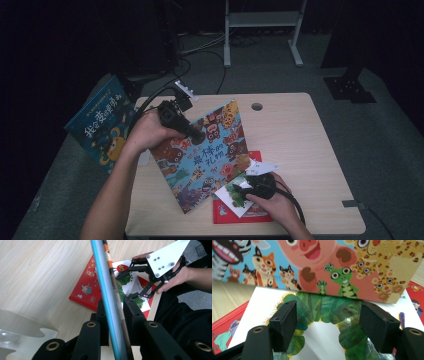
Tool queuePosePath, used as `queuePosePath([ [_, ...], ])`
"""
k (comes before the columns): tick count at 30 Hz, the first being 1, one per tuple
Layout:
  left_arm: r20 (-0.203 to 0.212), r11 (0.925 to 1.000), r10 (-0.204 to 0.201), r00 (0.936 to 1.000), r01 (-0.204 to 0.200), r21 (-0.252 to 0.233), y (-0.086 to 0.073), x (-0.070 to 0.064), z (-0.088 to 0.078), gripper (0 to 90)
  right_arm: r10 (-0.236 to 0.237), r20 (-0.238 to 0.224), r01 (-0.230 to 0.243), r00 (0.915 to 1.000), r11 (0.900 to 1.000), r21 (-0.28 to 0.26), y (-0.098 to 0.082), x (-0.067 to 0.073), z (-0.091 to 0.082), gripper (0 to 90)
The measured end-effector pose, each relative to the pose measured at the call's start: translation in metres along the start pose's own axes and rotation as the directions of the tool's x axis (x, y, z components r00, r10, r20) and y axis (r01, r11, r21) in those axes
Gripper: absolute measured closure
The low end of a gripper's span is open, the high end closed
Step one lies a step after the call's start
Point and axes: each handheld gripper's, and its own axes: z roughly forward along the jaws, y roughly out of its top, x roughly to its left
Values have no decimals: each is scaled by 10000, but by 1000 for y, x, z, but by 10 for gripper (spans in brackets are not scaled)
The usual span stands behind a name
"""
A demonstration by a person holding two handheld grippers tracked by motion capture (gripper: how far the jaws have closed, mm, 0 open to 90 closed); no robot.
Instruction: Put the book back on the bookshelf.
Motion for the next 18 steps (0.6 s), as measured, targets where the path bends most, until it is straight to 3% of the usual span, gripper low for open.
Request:
queuePosePath([
  [4, -13, 10000, -17, 10000, 17, 29, 1, -2, -3, 788, -8, -49, 7, 10000, 9999, -124, -1, -1, 0, 294],
  [9, -366, 9995, 163, 9992, -153, 275, 1, -6, -6, 805, -132, -47, 130, 9999, 9995, -283, -3, -2, 0, 294],
  [11, -824, 9989, 215, 9964, -180, 426, 1, -7, -7, 807, -130, -98, 128, 9999, 9996, -259, -3, -2, 0, 292],
  [18, -1096, 9971, 161, 9938, -78, 755, -3, -7, -11, 806, -113, -111, 109, 9999, 9993, -355, -3, -3, 1, 289],
])
